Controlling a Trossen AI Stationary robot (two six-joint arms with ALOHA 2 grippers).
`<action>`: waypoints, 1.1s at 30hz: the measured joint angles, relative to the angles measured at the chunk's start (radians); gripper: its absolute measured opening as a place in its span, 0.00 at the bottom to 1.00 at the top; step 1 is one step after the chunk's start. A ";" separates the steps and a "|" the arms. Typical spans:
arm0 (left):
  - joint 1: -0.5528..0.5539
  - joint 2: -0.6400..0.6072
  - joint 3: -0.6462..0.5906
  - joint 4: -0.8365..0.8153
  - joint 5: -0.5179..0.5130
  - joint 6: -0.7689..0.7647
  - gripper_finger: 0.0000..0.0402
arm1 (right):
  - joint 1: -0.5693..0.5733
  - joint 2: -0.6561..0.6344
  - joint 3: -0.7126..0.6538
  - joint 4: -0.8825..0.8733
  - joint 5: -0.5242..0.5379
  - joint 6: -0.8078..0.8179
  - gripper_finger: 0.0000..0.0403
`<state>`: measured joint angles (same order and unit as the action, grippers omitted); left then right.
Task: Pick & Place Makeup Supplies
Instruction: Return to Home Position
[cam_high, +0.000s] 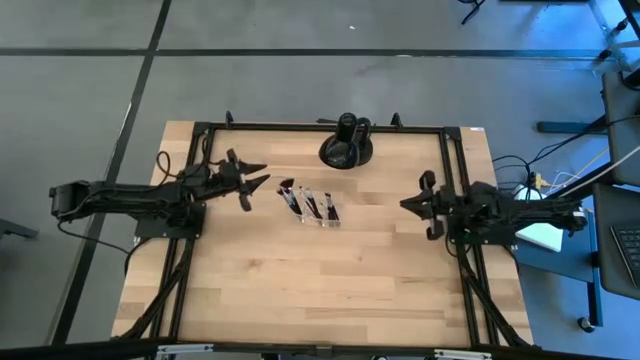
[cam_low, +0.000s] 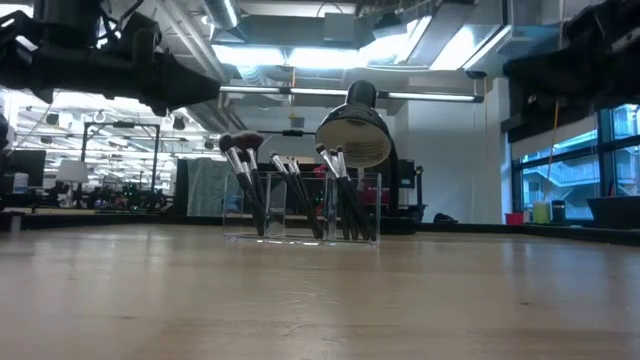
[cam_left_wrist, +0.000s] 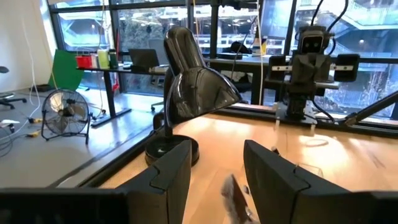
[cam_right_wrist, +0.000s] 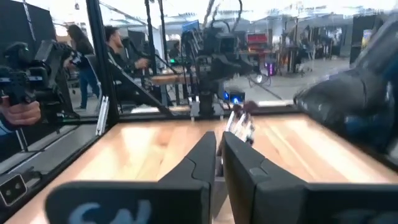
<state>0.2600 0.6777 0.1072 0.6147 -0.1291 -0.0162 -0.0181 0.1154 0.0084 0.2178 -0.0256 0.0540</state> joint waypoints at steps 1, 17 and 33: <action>0.000 -0.003 -0.008 0.009 0.000 0.000 0.36 | 0.000 0.000 -0.003 -0.012 0.004 0.005 0.07; 0.000 -0.192 -0.099 -0.036 0.000 -0.008 0.36 | 0.000 0.000 -0.002 -0.088 0.006 -0.020 0.07; -0.007 -0.470 -0.099 -0.468 -0.010 -0.049 0.36 | 0.000 0.000 -0.001 -0.088 0.006 -0.087 0.07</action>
<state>0.2527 0.2077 0.0082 0.1469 -0.1393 -0.0654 -0.0177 0.1154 0.0071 0.1294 -0.0196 -0.0329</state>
